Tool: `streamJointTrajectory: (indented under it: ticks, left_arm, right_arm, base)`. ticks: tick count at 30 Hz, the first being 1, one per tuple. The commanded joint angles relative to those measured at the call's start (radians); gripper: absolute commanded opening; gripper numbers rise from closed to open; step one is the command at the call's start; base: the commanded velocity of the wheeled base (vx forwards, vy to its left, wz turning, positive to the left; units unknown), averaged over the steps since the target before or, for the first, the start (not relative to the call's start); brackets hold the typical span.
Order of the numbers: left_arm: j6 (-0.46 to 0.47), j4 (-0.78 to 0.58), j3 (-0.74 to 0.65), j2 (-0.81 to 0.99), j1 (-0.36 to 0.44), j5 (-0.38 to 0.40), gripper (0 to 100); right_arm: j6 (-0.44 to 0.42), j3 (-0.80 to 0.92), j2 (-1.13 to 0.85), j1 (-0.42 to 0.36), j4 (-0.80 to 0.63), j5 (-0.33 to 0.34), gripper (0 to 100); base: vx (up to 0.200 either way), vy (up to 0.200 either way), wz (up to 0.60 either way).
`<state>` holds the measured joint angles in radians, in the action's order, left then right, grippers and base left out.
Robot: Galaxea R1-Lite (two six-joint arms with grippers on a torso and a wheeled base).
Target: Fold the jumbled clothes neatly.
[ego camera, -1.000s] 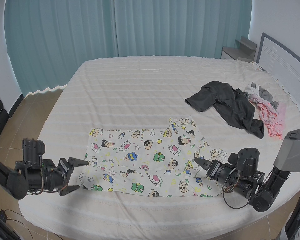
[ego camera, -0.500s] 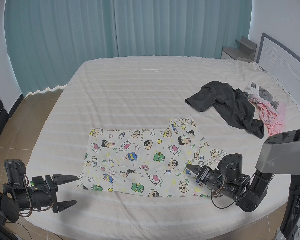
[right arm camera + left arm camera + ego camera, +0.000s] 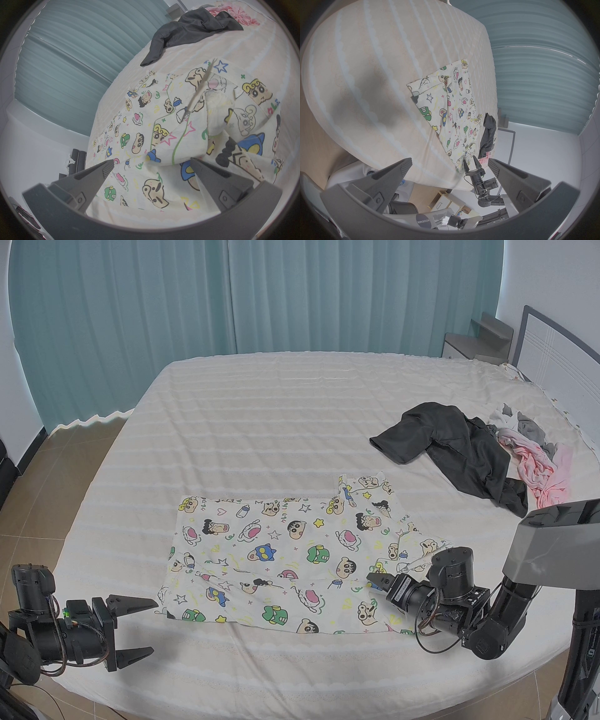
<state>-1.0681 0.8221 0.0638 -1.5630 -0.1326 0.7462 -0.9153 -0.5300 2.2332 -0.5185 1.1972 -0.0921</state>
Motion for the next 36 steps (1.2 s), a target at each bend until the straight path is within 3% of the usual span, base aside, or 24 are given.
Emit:
streamJointTrajectory:
  ticks: [1, 7, 14, 25, 36]
  left_arm:
    - [0.002, 0.000, -0.006, -0.019, -0.001, -0.001, 100]
    - [0.002, 0.000, -0.006, -0.020, -0.001, -0.001, 100]
    - [0.005, 0.000, -0.006, -0.020, -0.001, -0.001, 100]
    - [0.005, 0.000, -0.006, -0.025, -0.001, -0.001, 100]
    - [0.005, 0.000, -0.006, -0.025, -0.001, -0.002, 100]
  right_arm:
    - [0.000, -0.010, 0.013, -0.005, -0.019, 0.000, 100]
    - [0.000, -0.010, -0.001, -0.017, -0.045, 0.000, 100]
    - [0.004, -0.002, -0.067, 0.055, -0.074, -0.003, 100]
    - [0.000, 0.015, -0.060, 0.106, -0.096, 0.000, 100]
    - [0.000, -0.054, -0.038, 0.101, -0.105, 0.000, 100]
  base:
    - [0.000, 0.000, 0.00]
    - [0.000, 0.000, 0.00]
    - [0.000, 0.000, 0.00]
    - [0.000, 0.000, 0.00]
    - [0.000, 0.000, 0.00]
